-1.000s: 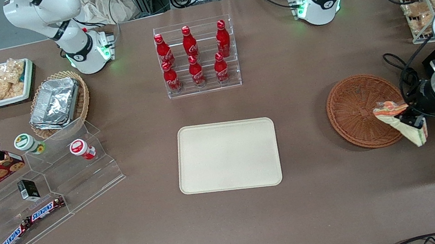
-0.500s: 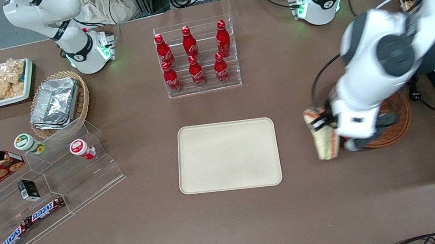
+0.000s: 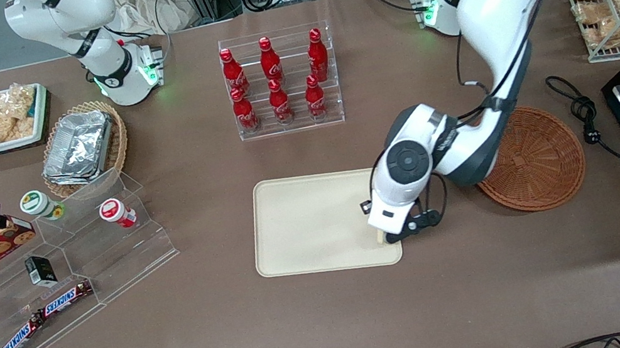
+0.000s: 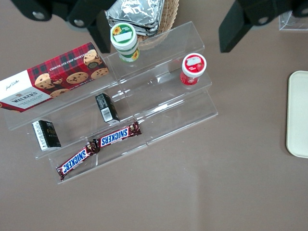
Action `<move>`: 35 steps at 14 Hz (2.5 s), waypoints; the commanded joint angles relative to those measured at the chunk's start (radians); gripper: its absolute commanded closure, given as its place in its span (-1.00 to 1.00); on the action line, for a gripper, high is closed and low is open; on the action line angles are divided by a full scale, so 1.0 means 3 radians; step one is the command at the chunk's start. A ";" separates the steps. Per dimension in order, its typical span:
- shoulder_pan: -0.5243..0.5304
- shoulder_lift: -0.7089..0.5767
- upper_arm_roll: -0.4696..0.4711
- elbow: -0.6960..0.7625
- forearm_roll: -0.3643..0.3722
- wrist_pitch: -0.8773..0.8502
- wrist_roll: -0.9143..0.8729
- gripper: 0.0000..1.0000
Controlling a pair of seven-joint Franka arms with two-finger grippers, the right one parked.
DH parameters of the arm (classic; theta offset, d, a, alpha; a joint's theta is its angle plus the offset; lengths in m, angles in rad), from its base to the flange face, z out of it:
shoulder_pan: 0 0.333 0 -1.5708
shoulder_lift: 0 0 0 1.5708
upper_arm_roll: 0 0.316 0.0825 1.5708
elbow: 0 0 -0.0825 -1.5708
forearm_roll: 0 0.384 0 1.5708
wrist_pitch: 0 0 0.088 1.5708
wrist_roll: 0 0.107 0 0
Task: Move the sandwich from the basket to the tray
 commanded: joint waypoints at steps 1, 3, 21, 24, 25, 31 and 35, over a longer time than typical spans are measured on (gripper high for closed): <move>-0.0034 -0.0037 -0.0007 0.0096 0.0050 -0.0081 -0.0067 1.00; -0.0049 -0.0002 -0.0007 0.0040 0.0075 -0.0081 -0.0123 1.00; 0.0395 -0.0700 -0.0069 0.0045 -0.0245 -0.0546 -0.0087 -0.99; 0.0503 -0.1202 0.0109 -0.0281 -0.0328 -0.0552 0.0035 -0.99; 0.0503 -0.1370 0.0237 -0.0444 -0.0339 -0.0537 0.0111 -0.98; 0.0508 -0.2429 0.1117 -0.1263 -0.1008 -0.0674 0.1552 -0.98; 0.0564 -0.2573 0.1378 -0.1208 -0.1029 -0.1088 0.2324 -0.98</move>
